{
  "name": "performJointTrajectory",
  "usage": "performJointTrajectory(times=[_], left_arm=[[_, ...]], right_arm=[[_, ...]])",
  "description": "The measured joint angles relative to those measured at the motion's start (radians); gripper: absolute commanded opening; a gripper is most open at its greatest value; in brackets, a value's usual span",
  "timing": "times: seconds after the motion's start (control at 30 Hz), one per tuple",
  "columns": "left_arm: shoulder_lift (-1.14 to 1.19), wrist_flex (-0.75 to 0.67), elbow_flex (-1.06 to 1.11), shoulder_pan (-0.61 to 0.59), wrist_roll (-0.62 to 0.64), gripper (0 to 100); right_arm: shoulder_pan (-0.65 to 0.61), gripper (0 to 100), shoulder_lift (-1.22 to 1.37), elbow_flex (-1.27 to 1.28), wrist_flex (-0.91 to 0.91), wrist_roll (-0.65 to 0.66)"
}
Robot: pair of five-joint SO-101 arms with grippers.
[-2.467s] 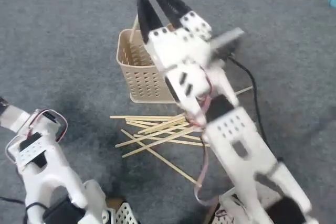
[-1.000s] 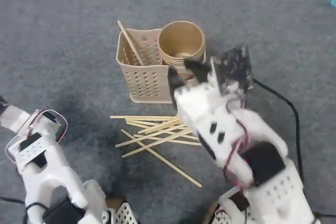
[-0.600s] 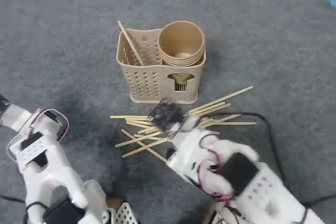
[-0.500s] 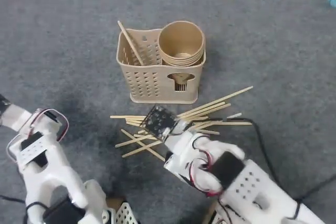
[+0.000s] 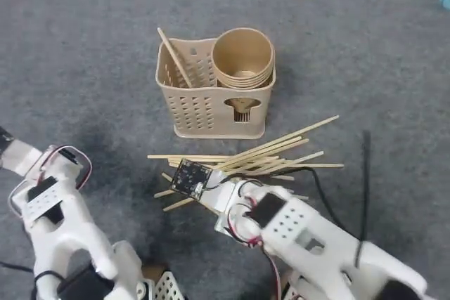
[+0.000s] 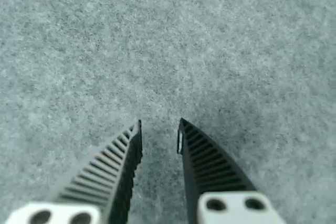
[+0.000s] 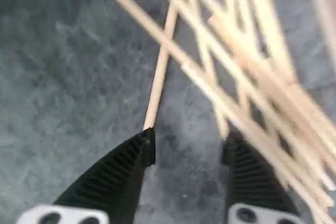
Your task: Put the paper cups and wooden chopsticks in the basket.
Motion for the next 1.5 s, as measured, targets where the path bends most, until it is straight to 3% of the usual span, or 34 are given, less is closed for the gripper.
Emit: performJointTrajectory(times=[0.4,0.67,0.93,1.13,1.3,1.5], left_arm=[[0.000,0.000,0.000,0.000,0.000,11],[0.000,0.000,0.000,0.000,0.000,11],[0.000,0.000,0.000,0.000,0.000,11],[0.000,0.000,0.000,0.000,0.000,11],[0.000,0.000,0.000,0.000,0.000,11],[0.000,0.000,0.000,0.000,0.000,11]], right_arm=[[0.100,25.6,0.365,-0.210,-0.083,0.028],[0.110,25.2,0.368,-0.210,-0.104,0.028],[0.114,4.7,0.377,-0.212,-0.115,0.029],[0.117,7.6,0.445,-0.235,-0.132,0.029],[0.100,4.3,0.456,-0.247,-0.129,0.029],[0.083,3.7,0.391,-0.232,-0.025,0.029]])
